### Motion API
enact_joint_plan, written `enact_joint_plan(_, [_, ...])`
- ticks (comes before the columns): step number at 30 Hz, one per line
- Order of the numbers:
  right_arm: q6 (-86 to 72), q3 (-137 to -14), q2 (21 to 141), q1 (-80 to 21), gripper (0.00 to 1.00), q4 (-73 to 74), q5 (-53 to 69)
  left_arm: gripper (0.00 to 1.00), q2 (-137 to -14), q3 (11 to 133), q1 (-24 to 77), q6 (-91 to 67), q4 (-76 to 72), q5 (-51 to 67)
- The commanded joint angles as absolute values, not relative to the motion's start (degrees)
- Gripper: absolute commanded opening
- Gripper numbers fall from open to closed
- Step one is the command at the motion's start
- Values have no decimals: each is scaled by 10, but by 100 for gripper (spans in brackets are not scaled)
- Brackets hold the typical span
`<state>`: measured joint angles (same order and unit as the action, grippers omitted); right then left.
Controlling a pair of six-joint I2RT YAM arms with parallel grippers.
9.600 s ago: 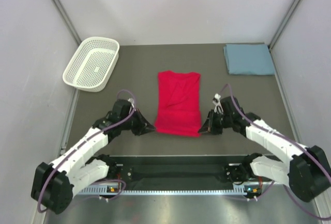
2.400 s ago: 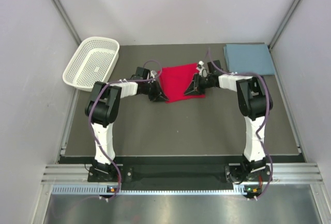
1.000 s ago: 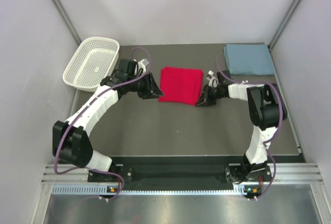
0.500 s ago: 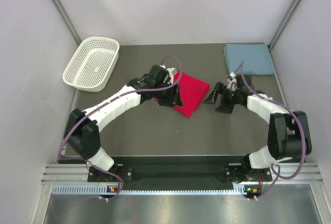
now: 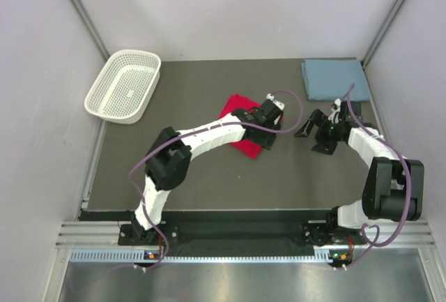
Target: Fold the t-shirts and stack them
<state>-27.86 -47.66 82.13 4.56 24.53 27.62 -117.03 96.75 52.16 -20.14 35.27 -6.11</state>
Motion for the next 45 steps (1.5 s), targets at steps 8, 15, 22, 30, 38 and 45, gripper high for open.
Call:
enact_joint_plan(8, [-287, -508, 876, 83, 93, 221, 322, 55, -1271, 1078, 541, -121, 365, -217])
enact_joint_plan(15, [-280, -508, 887, 91, 91, 213, 352, 47, -1215, 1022, 547, -131, 358, -197])
enact_joint_plan(22, [-254, -483, 883, 91, 92, 209, 368, 62, -1060, 930, 511, -290, 404, -71])
enact_joint_plan(30, [-258, -451, 868, 87, 92, 182, 383, 62, -886, 574, 401, -705, 130, 135])
enact_joint_plan(38, [-262, -434, 843, 79, 92, 171, 379, 63, -853, 479, 412, -937, -44, 28])
enact_joint_plan(45, [-276, -420, 830, 76, 92, 158, 375, 65, -911, 458, 443, -1094, -83, -33])
